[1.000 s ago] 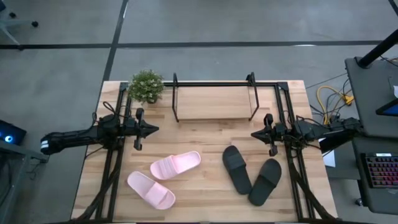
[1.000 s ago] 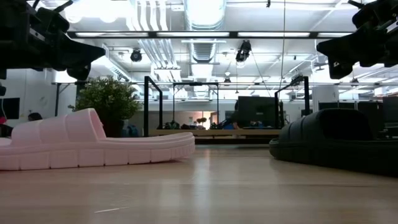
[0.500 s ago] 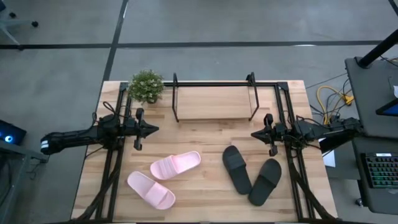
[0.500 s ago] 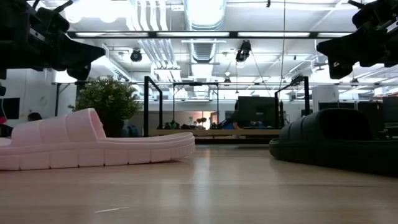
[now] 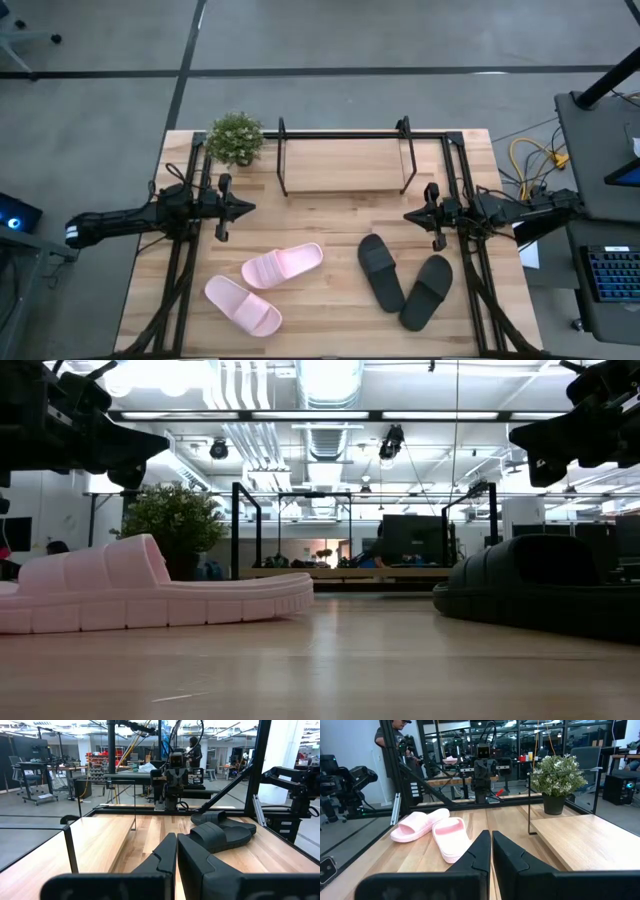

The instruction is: Pick and place slides into the shelf

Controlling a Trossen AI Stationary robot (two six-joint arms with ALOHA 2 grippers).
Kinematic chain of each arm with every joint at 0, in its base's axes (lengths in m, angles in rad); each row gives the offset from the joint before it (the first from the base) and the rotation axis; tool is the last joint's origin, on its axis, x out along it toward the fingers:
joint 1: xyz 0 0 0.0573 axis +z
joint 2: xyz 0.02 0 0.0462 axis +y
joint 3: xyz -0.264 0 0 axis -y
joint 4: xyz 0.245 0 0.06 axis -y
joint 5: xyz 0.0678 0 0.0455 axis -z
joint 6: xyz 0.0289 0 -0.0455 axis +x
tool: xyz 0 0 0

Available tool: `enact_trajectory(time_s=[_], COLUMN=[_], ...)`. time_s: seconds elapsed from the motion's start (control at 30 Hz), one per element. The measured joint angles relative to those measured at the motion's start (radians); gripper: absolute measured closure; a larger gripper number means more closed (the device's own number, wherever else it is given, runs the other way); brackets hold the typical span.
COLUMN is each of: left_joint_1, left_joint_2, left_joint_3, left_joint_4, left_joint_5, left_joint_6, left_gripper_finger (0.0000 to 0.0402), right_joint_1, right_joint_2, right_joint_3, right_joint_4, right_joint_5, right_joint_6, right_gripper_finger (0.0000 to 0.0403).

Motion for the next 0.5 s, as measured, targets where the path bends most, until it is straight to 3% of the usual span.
enact_trajectory(time_s=[0.5], left_joint_1=[0.000], left_joint_2=[0.000], left_joint_3=[0.000], left_joint_4=[0.000], left_joint_5=[-0.041], left_joint_6=[0.027], left_gripper_finger=[0.0402], right_joint_1=[0.000], right_joint_2=[0.000], right_joint_3=[0.000], right_joint_4=[0.008], right_joint_5=[0.000], right_joint_6=[0.000], right_gripper_finger=[0.0394])
